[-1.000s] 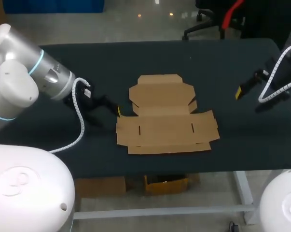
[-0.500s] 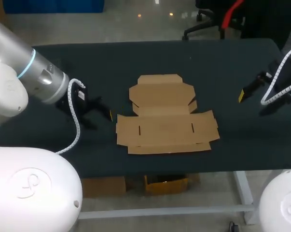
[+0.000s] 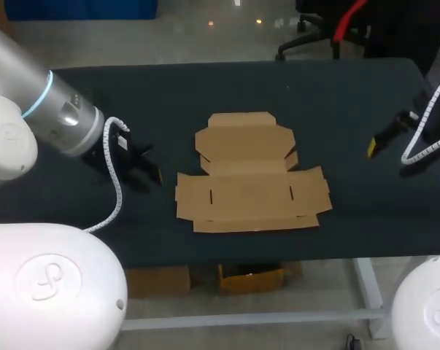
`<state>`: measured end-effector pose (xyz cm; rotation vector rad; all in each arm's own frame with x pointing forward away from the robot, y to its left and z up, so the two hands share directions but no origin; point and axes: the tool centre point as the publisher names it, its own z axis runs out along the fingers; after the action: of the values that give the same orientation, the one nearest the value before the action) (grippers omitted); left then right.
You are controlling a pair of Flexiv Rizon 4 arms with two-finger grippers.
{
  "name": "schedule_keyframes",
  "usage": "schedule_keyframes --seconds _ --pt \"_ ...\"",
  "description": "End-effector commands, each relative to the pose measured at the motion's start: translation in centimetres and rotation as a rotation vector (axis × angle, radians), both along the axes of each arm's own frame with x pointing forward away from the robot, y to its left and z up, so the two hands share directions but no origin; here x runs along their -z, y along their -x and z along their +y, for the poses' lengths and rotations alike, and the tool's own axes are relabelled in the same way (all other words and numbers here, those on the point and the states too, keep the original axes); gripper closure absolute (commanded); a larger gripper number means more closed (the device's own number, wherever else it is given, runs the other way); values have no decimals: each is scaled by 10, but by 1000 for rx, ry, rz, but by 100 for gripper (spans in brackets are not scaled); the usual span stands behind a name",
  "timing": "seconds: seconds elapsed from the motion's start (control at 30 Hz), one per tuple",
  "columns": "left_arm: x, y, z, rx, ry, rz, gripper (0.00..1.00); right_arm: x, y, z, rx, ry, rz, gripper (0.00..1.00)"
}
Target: Assemble the packaging by folding the flat box into shape, placing the metal phone stand inside, and closing the box properly
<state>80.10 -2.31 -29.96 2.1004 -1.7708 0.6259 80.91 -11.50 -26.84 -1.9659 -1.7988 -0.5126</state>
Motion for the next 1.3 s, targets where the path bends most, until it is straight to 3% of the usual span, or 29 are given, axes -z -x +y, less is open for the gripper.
schedule_keyframes --seconds 0.03,0.17,0.33,0.37,0.43,0.5,0.57,0.6,0.73,0.9,1.17,1.3 --pt "-11 1 -3 -8 -51 18 87 -7 10 2 -11 34 -17 0" --pt "-14 5 -5 -10 -66 15 100 -9 18 -5 -8 61 -42 0" --pt "-18 12 -7 -9 -79 3 100 -10 24 -12 4 55 -59 0" --pt "-19 13 -7 -9 -81 3 100 -10 25 -13 4 50 -64 13" --pt "-20 15 -8 -9 -85 3 100 -11 27 -13 3 48 -65 17" --pt "-21 17 -8 -10 -90 3 100 -11 30 -13 -7 47 -68 54" --pt "-21 20 -9 -3 -91 9 100 -11 33 -10 -37 67 -77 77" --pt "-21 21 -9 2 -88 13 100 -10 34 -7 -61 87 -85 100" --pt "-19 27 -10 26 -76 28 100 -5 38 1 -153 144 -126 100" --pt "-16 32 -11 27 -83 40 100 -2 38 4 -183 132 -131 100" --pt "-5 45 -13 19 -62 66 100 6 51 11 -136 139 -140 100" --pt "6 46 -14 1 -34 90 100 16 58 17 -98 98 -147 100"
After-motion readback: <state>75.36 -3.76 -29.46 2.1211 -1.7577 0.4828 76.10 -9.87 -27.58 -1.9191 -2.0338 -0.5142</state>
